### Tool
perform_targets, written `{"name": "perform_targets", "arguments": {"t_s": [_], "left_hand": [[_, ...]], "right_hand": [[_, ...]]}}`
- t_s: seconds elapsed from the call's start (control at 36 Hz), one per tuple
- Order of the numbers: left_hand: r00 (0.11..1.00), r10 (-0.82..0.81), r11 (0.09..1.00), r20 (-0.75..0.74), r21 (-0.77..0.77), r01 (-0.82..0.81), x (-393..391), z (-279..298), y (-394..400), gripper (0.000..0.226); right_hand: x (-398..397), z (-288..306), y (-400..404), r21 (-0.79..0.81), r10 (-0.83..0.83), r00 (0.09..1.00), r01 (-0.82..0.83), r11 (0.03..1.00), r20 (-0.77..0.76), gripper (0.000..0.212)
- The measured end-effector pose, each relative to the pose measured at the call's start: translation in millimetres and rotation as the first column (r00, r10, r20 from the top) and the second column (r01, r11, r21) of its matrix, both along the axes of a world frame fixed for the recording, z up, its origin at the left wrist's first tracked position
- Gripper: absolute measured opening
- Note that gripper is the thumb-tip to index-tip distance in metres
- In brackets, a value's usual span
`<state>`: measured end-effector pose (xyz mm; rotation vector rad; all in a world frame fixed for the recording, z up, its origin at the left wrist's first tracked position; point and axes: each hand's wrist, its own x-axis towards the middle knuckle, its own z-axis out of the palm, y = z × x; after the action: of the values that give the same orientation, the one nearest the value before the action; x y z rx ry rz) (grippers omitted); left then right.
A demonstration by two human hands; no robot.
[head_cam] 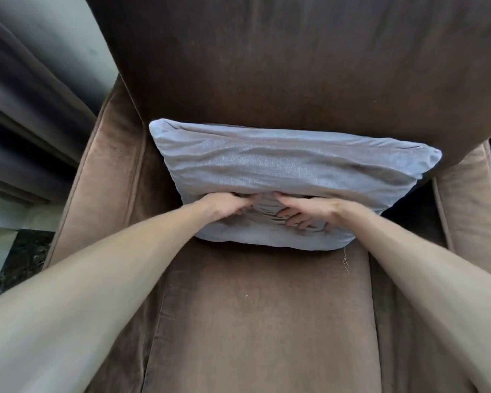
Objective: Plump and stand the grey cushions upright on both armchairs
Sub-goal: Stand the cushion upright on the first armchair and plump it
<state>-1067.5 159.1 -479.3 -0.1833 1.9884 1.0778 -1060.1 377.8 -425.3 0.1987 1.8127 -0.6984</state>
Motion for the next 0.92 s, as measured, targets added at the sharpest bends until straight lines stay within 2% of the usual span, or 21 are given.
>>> {"name": "perform_targets", "arguments": {"t_s": [0.14, 0.19, 0.22, 0.28, 0.31, 0.36, 0.42, 0.47, 0.53, 0.58, 0.69, 0.75, 0.81, 0.86, 0.92], "left_hand": [[1.0, -0.001, 1.0, -0.024, -0.026, 0.001, -4.8, 11.2, -20.8, 0.059], [0.995, 0.042, 0.998, -0.088, -0.048, -0.046, 1.6, 10.4, -33.4, 0.056], [0.99, 0.07, 0.995, -0.122, -0.061, -0.077, 6.9, 10.3, -40.7, 0.06], [0.975, 0.102, 0.991, -0.195, -0.06, -0.116, 18.6, 10.5, -52.4, 0.085], [0.973, 0.074, 0.994, -0.218, -0.063, -0.089, 24.6, 10.4, -55.4, 0.093], [0.979, -0.071, 0.99, -0.19, -0.133, 0.046, 36.6, 10.9, -55.7, 0.078], [0.95, -0.289, 0.91, -0.118, -0.343, 0.234, 49.7, 10.8, -50.4, 0.065], [0.898, -0.438, 0.803, -0.023, -0.458, 0.381, 60.9, 10.3, -38.6, 0.07], [0.871, -0.491, 0.775, 0.028, -0.443, 0.451, 67.9, 6.0, -25.5, 0.072], [0.861, -0.505, 0.769, 0.058, -0.425, 0.479, 70.2, 2.4, -11.4, 0.069], [0.876, -0.48, 0.772, 0.051, -0.45, 0.449, 60.1, -9.2, 7.5, 0.074], [0.884, -0.465, 0.771, 0.043, -0.471, 0.429, 52.9, -11.2, 8.8, 0.083], [0.907, -0.42, 0.796, 0.035, -0.464, 0.387, 43.9, -13.6, 6.7, 0.095], [0.945, -0.327, 0.849, 0.003, -0.439, 0.295, 35.2, -21.3, 0.4, 0.119], [0.992, -0.123, 0.95, -0.035, -0.294, 0.108, 27.1, -21.3, -4.3, 0.127]], "right_hand": [[-3.3, -3.9, 25.4, 0.044, -0.027, 0.999, 0.028, 0.999, -0.029, 0.097], [2.2, -7.2, 30.9, 0.034, -0.055, 0.997, 0.057, 0.998, -0.055, 0.094], [6.6, -7.3, 31.9, 0.017, -0.059, 0.996, 0.06, 0.998, -0.06, 0.09], [18.4, -6.5, 33.1, -0.002, -0.046, 0.995, 0.046, 0.999, -0.083, 0.086], [25.1, -6.8, 33.3, 0.002, -0.028, 0.994, 0.028, 1.0, -0.104, 0.082], [38.9, -8.3, 31.7, 0.018, -0.012, 0.993, 0.014, 1.0, -0.119, 0.072], [51.3, -12.3, 26.3, 0.05, 0.031, 0.999, -0.03, 0.998, -0.036, 0.071], [60.8, -17.8, 16.4, 0.073, 0.122, 0.989, -0.128, 0.989, 0.079, 0.076], [65.5, -27.9, 4.3, 0.101, 0.221, 0.97, -0.23, 0.968, 0.098, 0.079], [66.1, -41.8, -4.5, 0.117, 0.271, 0.962, -0.274, 0.955, 0.035, 0.08], [55.4, -67.8, -10.7, 0.074, 0.24, 0.961, -0.231, 0.97, -0.137, 0.068], [48.4, -72.5, -11.5, 0.088, 0.24, 0.955, -0.227, 0.97, -0.172, 0.06], [41.6, -71.9, -8.5, 0.102, 0.254, 0.95, -0.239, 0.966, -0.182, 0.06], [32.4, -69.6, 1.0, 0.127, 0.271, 0.945, -0.251, 0.96, -0.183, 0.063], [22.6, -65.6, 15.6, 0.126, 0.257, 0.956, -0.24, 0.962, -0.14, 0.066]]}}
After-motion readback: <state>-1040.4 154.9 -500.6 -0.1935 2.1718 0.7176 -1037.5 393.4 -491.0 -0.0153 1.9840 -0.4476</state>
